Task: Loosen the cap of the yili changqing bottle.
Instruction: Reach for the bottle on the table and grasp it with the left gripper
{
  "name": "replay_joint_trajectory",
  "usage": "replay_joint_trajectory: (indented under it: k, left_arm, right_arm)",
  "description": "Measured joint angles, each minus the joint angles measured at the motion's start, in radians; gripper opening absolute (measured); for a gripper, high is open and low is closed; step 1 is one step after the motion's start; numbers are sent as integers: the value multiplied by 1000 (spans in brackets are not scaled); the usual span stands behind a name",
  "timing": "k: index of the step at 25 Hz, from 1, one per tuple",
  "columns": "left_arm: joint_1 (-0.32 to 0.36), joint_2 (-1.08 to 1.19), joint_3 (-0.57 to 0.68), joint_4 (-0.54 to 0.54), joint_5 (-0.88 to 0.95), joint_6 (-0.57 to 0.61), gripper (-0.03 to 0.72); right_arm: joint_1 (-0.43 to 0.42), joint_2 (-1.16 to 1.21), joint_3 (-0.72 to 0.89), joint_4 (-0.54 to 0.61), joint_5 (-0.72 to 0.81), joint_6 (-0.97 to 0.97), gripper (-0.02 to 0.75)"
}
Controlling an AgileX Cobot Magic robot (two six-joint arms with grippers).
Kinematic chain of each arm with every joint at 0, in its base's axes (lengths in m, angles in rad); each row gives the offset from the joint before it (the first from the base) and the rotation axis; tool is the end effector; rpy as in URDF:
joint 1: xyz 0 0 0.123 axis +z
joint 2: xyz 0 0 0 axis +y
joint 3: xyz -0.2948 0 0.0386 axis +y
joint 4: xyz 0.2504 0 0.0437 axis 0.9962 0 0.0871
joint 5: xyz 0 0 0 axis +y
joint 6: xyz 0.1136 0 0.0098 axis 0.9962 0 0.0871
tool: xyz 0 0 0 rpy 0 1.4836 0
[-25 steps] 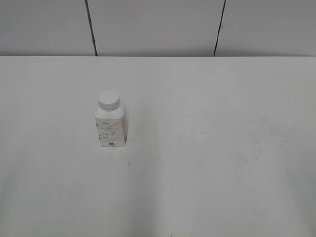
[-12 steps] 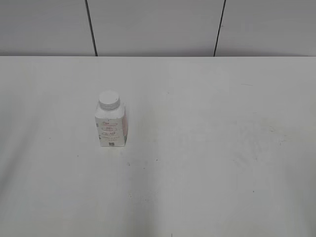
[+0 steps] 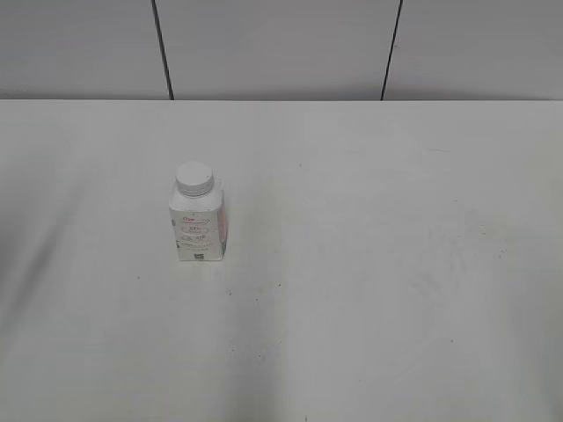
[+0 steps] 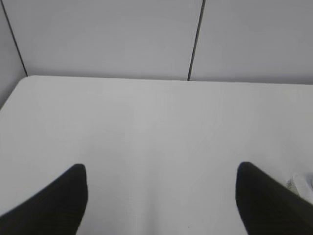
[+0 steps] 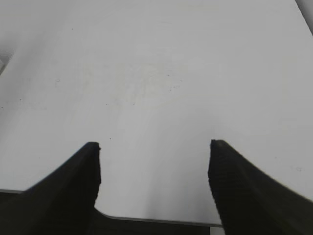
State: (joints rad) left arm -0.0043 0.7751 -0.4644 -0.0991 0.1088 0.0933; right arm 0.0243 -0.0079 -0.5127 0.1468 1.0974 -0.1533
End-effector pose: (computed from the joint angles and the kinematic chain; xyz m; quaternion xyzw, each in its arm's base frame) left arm 0.1759 -0.0020 0.2847 0.0027 0.8142 -0.0071 0.5806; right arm 0.0000 0.0149 0.2689 -0.0807 0.8513 0.0399 0.5169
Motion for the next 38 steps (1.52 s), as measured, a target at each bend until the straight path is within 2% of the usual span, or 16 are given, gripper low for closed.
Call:
replay_joint_trajectory:
  k: [6, 11, 17, 22, 26, 29, 33, 38]
  left_arm:
    - [-84, 122, 62, -9, -179, 1, 565]
    - [-115, 156, 169, 87, -386, -20, 565]
    - [-116, 231, 238, 345, -504, -214, 565]
    - [-116, 370, 248, 527, -651, -269, 565]
    - [-90, 564, 248, 738, -886, -273, 565]
    - [-21, 760, 243, 890, -1124, -273, 565]
    - [44, 957, 167, 1105, -1276, -288, 566]
    - [57, 1074, 12, 1297, -1301, -361, 616]
  right_arm:
    - [0, 0, 0, 0, 0, 0, 547]
    - [0, 0, 0, 0, 0, 0, 547]
    - [0, 0, 0, 0, 0, 0, 547]
    - [0, 0, 0, 0, 0, 0, 547]
    - [0, 0, 0, 0, 0, 0, 547]
    - [0, 0, 0, 0, 0, 0, 547]
    - [0, 0, 0, 0, 0, 0, 547]
    - [0, 0, 0, 0, 0, 0, 547]
